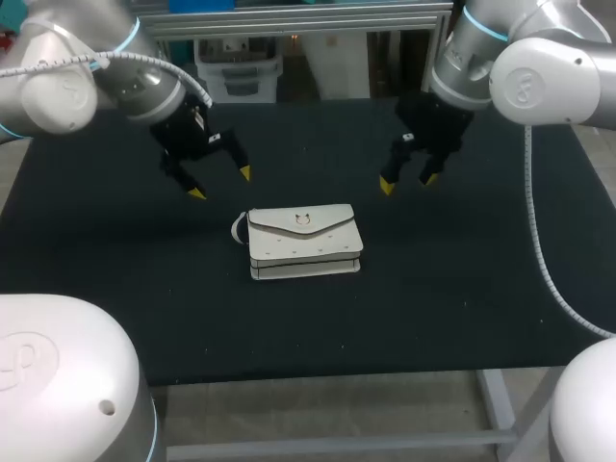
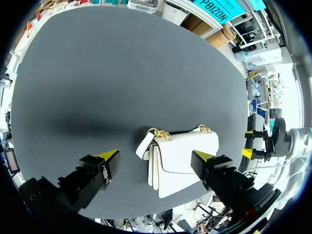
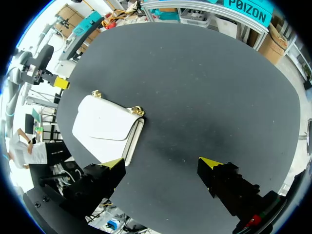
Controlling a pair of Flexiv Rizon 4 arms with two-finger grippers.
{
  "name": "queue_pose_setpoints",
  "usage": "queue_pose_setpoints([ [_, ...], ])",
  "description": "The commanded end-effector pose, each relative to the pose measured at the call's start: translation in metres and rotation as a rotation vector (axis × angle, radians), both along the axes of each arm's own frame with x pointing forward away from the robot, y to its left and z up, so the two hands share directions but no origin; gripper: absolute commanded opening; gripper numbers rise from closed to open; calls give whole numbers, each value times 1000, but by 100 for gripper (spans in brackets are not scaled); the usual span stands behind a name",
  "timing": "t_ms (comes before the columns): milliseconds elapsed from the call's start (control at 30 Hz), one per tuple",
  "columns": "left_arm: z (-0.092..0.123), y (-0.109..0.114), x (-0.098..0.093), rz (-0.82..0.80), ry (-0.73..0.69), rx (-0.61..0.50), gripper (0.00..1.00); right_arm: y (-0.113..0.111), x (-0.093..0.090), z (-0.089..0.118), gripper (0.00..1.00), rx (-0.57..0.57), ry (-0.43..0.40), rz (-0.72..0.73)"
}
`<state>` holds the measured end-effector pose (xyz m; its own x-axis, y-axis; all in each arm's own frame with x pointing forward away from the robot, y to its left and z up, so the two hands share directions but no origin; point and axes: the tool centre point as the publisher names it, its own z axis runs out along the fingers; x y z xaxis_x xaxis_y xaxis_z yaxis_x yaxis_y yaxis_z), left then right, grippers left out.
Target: Pick up the bag, open it, inspect its contents, close it, and place it on the opposite side
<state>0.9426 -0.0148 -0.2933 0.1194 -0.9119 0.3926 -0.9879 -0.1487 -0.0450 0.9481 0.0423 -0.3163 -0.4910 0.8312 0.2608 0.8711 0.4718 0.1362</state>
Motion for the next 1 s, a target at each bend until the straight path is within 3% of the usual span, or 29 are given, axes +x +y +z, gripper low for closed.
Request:
queue_pose_setpoints([
  [33,2,-4,-1,7,-7,17,100,-1,2,1,100,1,6,3],
  [300,2,-4,-1,7,-7,17,100,-1,2,1,100,1,6,3],
  [367,0,-2,-3,25,5,-101,100,5,0,-3,100,101,51,-62],
  [467,-10,-3,-11,88,24,-170,100,12,-7,-7,100,179,102,-140],
  [767,-29,-14,-25,141,31,-296,100,34,-21,-16,100,263,146,-269],
  [833,-31,-15,-25,154,34,-319,90,41,-22,-21,100,305,162,-278],
  [1000,-41,-19,-28,183,23,-349,83,55,-23,-38,100,357,218,-337],
])
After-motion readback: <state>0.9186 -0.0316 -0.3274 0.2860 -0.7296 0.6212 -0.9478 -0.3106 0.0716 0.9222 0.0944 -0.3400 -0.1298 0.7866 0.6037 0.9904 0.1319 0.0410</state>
